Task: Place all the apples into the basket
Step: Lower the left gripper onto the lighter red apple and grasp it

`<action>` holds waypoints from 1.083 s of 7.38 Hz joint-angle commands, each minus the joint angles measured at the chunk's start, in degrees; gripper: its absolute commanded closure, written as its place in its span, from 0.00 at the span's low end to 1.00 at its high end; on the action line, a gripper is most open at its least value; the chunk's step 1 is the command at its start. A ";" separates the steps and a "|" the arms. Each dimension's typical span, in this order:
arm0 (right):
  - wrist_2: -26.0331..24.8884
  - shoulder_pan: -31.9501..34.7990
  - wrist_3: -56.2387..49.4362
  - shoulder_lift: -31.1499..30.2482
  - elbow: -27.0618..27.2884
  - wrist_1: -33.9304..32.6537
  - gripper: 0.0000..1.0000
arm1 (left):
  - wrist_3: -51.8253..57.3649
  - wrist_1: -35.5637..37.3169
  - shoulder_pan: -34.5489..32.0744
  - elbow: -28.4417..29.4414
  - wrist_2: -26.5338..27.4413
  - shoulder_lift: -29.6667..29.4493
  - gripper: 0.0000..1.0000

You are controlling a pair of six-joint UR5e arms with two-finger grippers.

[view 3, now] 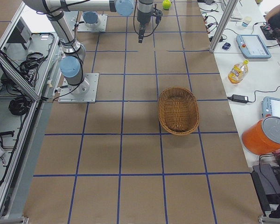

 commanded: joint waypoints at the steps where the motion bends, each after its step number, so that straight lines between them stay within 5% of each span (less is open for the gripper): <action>1: -0.03 0.00 0.07 0.08 0.00 -0.02 0.00 | 6.10 16.48 2.13 -10.47 -0.50 -2.81 0.00; 6: -0.38 -0.09 0.07 -0.71 0.88 0.07 0.00 | 8.13 29.65 3.46 -15.79 -0.67 -8.70 0.00; 8: -0.38 -0.26 -0.02 -0.71 1.05 0.06 0.00 | 8.22 34.94 3.46 -17.71 -1.73 -10.30 0.12</action>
